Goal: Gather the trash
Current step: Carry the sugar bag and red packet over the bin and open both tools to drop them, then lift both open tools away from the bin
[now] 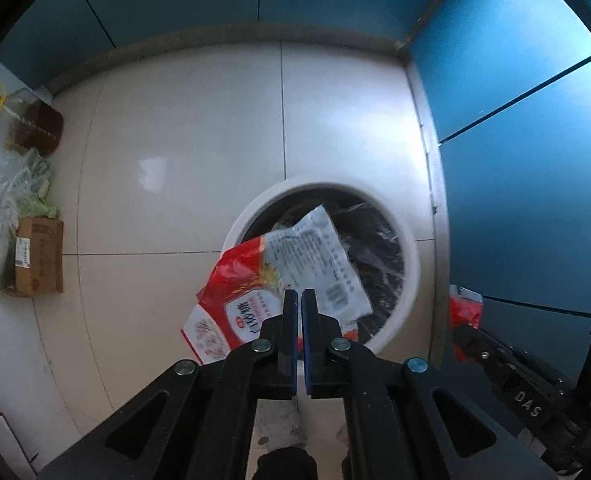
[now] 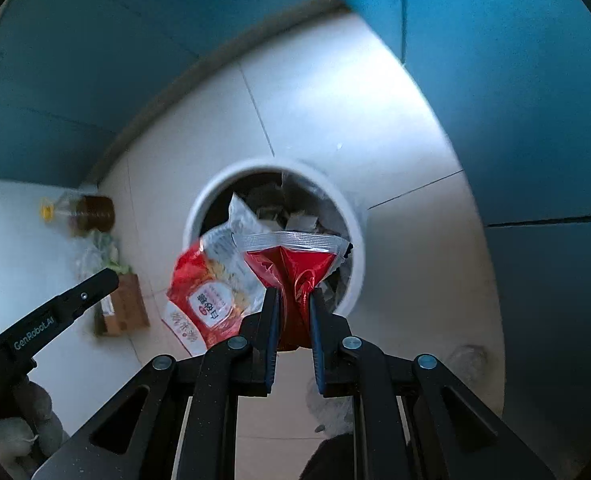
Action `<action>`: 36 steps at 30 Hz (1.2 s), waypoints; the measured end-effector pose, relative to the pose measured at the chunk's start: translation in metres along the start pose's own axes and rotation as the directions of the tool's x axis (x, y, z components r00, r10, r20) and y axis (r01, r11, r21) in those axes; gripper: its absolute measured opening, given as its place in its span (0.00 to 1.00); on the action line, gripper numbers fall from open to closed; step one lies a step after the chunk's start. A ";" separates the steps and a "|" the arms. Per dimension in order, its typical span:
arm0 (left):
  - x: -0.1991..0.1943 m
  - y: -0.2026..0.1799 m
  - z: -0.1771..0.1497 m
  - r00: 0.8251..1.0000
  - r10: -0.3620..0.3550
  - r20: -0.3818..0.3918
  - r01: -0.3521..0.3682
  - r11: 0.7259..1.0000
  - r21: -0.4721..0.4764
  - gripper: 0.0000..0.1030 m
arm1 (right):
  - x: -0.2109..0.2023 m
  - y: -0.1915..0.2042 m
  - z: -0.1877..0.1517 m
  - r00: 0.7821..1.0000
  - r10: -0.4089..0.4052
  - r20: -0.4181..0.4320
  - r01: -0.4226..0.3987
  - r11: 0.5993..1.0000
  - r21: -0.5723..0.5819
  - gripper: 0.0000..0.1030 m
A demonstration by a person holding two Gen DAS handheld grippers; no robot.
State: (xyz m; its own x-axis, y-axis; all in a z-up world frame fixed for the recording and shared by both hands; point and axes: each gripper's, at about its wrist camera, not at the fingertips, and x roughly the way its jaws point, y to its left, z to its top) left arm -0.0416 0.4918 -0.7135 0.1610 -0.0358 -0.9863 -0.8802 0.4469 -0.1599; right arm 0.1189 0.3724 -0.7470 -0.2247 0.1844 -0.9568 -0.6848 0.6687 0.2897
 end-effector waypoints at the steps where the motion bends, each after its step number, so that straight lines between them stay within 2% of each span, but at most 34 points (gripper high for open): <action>1: 0.005 -0.001 0.000 1.000 0.002 -0.009 -0.002 1.000 0.001 0.00 | 0.011 0.003 0.001 1.000 0.002 -0.010 -0.002 1.000 -0.009 0.15; 4: 0.019 0.005 -0.002 1.000 0.018 -0.019 -0.018 1.000 0.005 0.01 | 0.041 0.006 0.012 0.999 0.000 -0.046 -0.001 0.999 -0.033 0.15; 8: 0.021 0.014 -0.004 0.996 0.086 -0.019 -0.086 0.996 0.008 0.05 | 0.072 0.004 0.018 0.994 0.000 -0.107 -0.004 0.999 -0.040 0.20; 10: 0.018 0.024 -0.006 0.993 0.116 -0.020 -0.116 0.993 -0.012 0.09 | 0.081 0.006 0.019 0.993 0.004 -0.121 -0.009 0.999 -0.039 0.37; 11: 0.015 0.029 -0.007 0.992 0.125 -0.017 -0.125 0.992 -0.021 0.14 | 0.079 0.006 0.019 0.993 0.011 -0.119 -0.016 0.999 -0.038 0.52; 12: 0.011 0.034 -0.008 0.991 0.135 -0.012 -0.135 0.990 -0.029 0.34 | 0.076 0.008 0.020 0.994 0.011 -0.111 -0.015 0.999 -0.039 0.60; 13: 0.007 0.037 -0.009 0.989 0.147 -0.004 -0.148 0.988 -0.034 0.61 | 0.073 0.011 0.021 0.995 0.006 -0.101 -0.010 0.999 -0.042 0.63; 14: -0.003 0.042 -0.011 0.983 0.183 0.018 -0.182 0.982 -0.042 0.71 | 0.067 0.014 0.021 0.996 -0.005 -0.093 0.001 0.999 -0.049 0.72; 15: -0.008 0.043 -0.013 0.980 0.196 0.033 -0.194 0.980 -0.044 0.76 | 0.056 0.018 0.019 0.997 -0.026 -0.076 0.021 0.998 -0.063 0.79; 17: -0.020 0.047 -0.015 0.978 0.203 0.048 -0.200 0.978 -0.052 0.76 | 0.033 0.028 0.016 0.996 -0.078 -0.035 0.074 0.992 -0.100 0.89; 18: -0.028 0.048 -0.018 0.977 0.208 0.049 -0.205 0.977 -0.056 0.83 | 0.019 0.033 0.013 0.993 -0.122 -0.006 0.120 0.985 -0.126 0.95; 19: -0.036 0.048 -0.020 0.977 0.206 0.048 -0.203 0.978 -0.056 0.93 | 0.010 0.037 0.012 0.990 -0.141 0.010 0.142 0.980 -0.141 0.98; 20: -0.045 0.047 -0.022 0.977 0.206 0.049 -0.204 0.978 -0.054 0.97 | 0.000 0.041 0.009 0.984 -0.176 0.034 0.179 0.971 -0.160 1.00; 23: -0.070 0.039 -0.030 0.972 0.228 0.066 -0.225 0.973 -0.039 0.97 | -0.040 0.054 -0.002 0.965 -0.246 0.095 0.260 0.944 -0.204 1.00; 27: -0.111 0.028 -0.046 0.971 0.225 0.084 -0.224 0.974 -0.020 0.97 | -0.099 0.063 -0.017 0.948 -0.283 0.142 0.308 0.928 -0.209 1.00; 29: -0.136 0.022 -0.055 0.971 0.219 0.094 -0.219 0.976 -0.011 0.97 | -0.127 0.068 -0.026 0.944 -0.286 0.163 0.317 0.925 -0.209 1.00; 36: -0.252 -0.003 -0.098 0.968 0.194 0.161 -0.193 0.981 -0.023 0.97 | -0.265 0.089 -0.073 0.923 -0.271 0.273 0.334 0.917 -0.219 1.00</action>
State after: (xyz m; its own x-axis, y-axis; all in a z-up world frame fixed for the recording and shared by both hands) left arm -0.1238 0.4116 -0.4683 0.0572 0.1957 -0.9790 -0.9047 0.4249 0.0321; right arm 0.0668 0.3308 -0.4654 0.1675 0.1855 -0.9683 -0.8545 0.5172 -0.0487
